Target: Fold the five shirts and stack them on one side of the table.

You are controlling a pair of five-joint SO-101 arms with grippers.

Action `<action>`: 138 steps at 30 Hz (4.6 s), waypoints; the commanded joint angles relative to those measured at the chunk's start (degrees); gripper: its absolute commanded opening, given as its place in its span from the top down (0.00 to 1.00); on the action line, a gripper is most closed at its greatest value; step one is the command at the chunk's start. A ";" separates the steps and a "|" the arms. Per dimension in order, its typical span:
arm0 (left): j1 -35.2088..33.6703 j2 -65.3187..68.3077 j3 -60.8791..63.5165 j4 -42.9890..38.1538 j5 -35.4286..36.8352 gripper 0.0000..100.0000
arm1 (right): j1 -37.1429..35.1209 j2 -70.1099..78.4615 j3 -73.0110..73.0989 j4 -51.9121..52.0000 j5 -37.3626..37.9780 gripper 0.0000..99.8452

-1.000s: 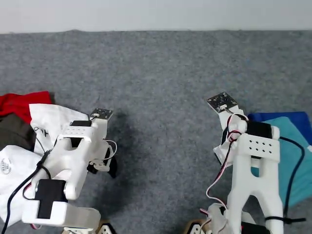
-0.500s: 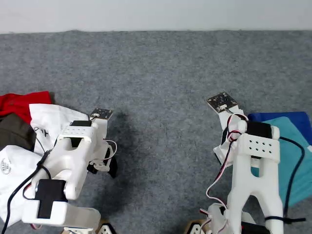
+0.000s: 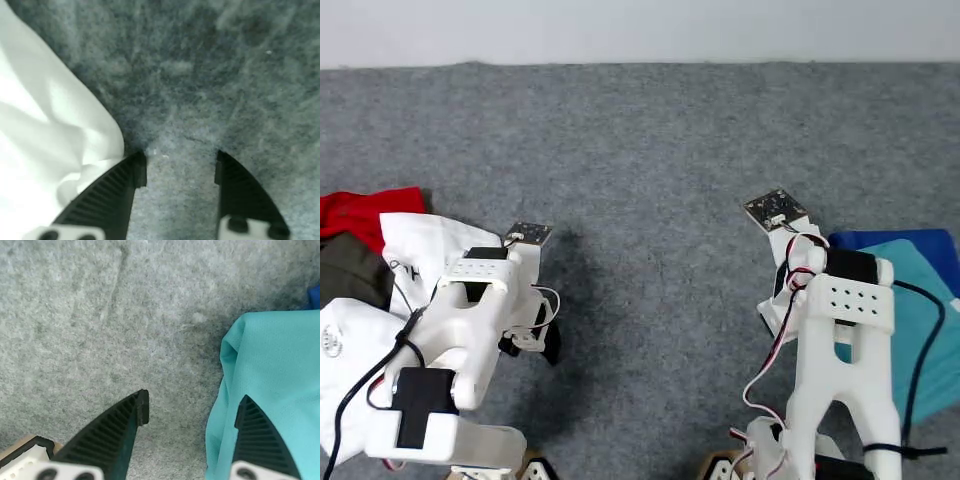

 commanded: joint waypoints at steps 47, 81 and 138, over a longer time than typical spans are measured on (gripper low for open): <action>1.76 0.88 2.77 -1.14 -0.09 0.77 | -0.57 0.04 3.60 -1.10 0.26 0.72; 2.73 0.88 2.77 -1.23 -0.26 0.77 | -29.49 0.04 5.89 -3.82 0.26 0.72; -66.37 -52.66 24.48 -8.62 -25.76 0.76 | -29.49 0.04 5.89 -3.91 0.35 0.72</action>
